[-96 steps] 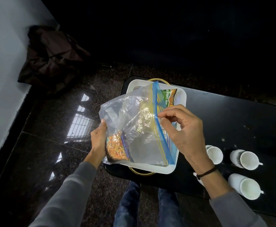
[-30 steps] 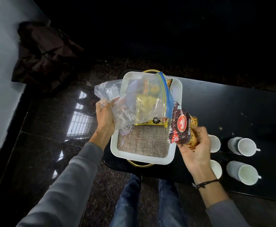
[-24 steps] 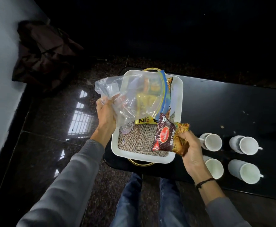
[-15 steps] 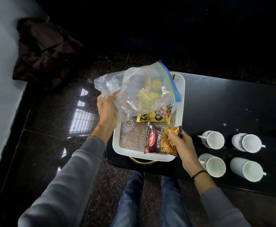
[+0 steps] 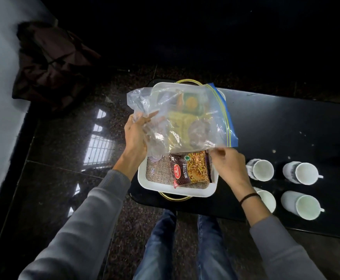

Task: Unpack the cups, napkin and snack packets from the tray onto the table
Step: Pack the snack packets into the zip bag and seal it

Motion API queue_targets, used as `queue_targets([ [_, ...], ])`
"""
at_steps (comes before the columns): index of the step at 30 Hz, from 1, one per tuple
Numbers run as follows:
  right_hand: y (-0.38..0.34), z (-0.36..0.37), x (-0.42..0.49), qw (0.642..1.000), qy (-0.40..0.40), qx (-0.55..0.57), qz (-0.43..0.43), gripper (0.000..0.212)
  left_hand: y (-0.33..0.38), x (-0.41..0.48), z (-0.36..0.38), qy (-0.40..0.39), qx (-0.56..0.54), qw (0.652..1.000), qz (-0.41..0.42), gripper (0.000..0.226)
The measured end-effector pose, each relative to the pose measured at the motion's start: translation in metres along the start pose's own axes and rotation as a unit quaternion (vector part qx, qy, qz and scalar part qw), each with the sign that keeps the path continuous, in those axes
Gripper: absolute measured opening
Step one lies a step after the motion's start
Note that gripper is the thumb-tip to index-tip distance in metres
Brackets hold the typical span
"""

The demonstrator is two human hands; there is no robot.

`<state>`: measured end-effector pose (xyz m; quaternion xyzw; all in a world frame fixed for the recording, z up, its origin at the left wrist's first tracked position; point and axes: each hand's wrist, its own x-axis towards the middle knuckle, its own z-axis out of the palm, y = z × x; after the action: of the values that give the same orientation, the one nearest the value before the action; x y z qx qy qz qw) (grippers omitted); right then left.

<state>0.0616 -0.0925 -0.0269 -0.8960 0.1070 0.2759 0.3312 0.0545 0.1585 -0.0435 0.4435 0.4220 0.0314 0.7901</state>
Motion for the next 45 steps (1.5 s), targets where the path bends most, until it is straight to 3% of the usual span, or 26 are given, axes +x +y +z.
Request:
queue_targets([
  [3,-0.007,-0.015,0.002,0.975,0.013,0.217,0.038,0.024,0.005,-0.010,0.003,-0.030,0.009,1.000,-0.001,0.021],
  [6,-0.013,-0.034,0.003,0.864,-0.018,0.488,0.120,0.030,0.013,-0.022,0.007,-0.049,0.009,0.999,-0.002,0.008],
  [8,-0.016,-0.050,0.002,0.785,-0.073,0.591,0.170,0.056,0.020,-0.032,0.009,-0.066,0.008,0.998,0.007,0.006],
  [9,-0.017,-0.057,0.002,0.770,-0.106,0.605,0.175,0.073,0.023,-0.035,0.009,-0.078,0.017,0.997,0.013,0.005],
  [11,-0.021,-0.072,-0.001,0.789,-0.157,0.575,0.147,0.094,0.033,-0.045,0.011,-0.102,0.056,0.993,0.020,0.010],
  [13,-0.027,-0.086,-0.005,0.829,-0.180,0.518,0.107,0.093,0.043,-0.052,0.013,-0.131,0.100,0.986,0.019,0.009],
  [15,-0.038,-0.096,-0.012,0.872,-0.162,0.455,0.080,0.074,0.052,-0.058,0.015,-0.151,0.129,0.980,0.009,0.010],
  [17,-0.044,-0.103,-0.019,0.919,-0.111,0.372,0.074,0.053,0.064,-0.069,0.019,-0.161,0.153,0.975,-0.020,0.027],
  [19,-0.045,-0.107,-0.025,0.940,-0.067,0.331,0.053,0.035,0.074,-0.080,0.025,-0.179,0.177,0.967,-0.035,0.040],
  [21,-0.049,-0.112,-0.037,0.947,-0.033,0.318,0.017,0.026,0.083,-0.092,0.031,-0.198,0.200,0.959,-0.038,0.055],
  [24,-0.058,-0.119,-0.058,0.955,-0.020,0.292,-0.049,0.056,0.091,-0.109,0.043,-0.232,0.245,0.941,-0.025,0.075],
  [26,-0.068,-0.121,-0.071,0.958,-0.042,0.275,-0.076,0.069,0.092,-0.123,0.052,-0.246,0.280,0.928,-0.003,0.074],
  [30,-0.093,-0.109,-0.101,0.947,-0.122,0.285,-0.080,0.048,0.088,-0.151,0.080,-0.259,0.362,0.894,0.045,0.068],
  [33,-0.101,-0.099,-0.122,0.932,-0.134,0.330,-0.069,0.064,0.079,-0.171,0.091,-0.275,0.364,0.888,0.055,0.061],
  [35,-0.098,-0.093,-0.123,0.931,-0.089,0.349,-0.064,0.052,0.079,-0.174,0.094,-0.267,0.344,0.899,0.043,0.049],
  [37,-0.097,-0.090,-0.120,0.927,-0.015,0.370,-0.052,0.023,0.081,-0.173,0.094,-0.263,0.330,0.906,0.035,0.042],
  [39,-0.105,-0.113,-0.140,0.906,0.058,0.415,-0.052,0.007,0.107,-0.196,0.099,-0.289,0.348,0.890,0.058,0.042],
  [42,-0.107,-0.120,-0.137,0.904,0.072,0.418,-0.052,0.016,0.106,-0.194,0.098,-0.277,0.336,0.898,0.062,0.033],
  [45,-0.104,-0.121,-0.137,0.920,0.102,0.377,-0.033,0.018,0.102,-0.194,0.089,-0.239,0.293,0.923,0.076,0.058],
])
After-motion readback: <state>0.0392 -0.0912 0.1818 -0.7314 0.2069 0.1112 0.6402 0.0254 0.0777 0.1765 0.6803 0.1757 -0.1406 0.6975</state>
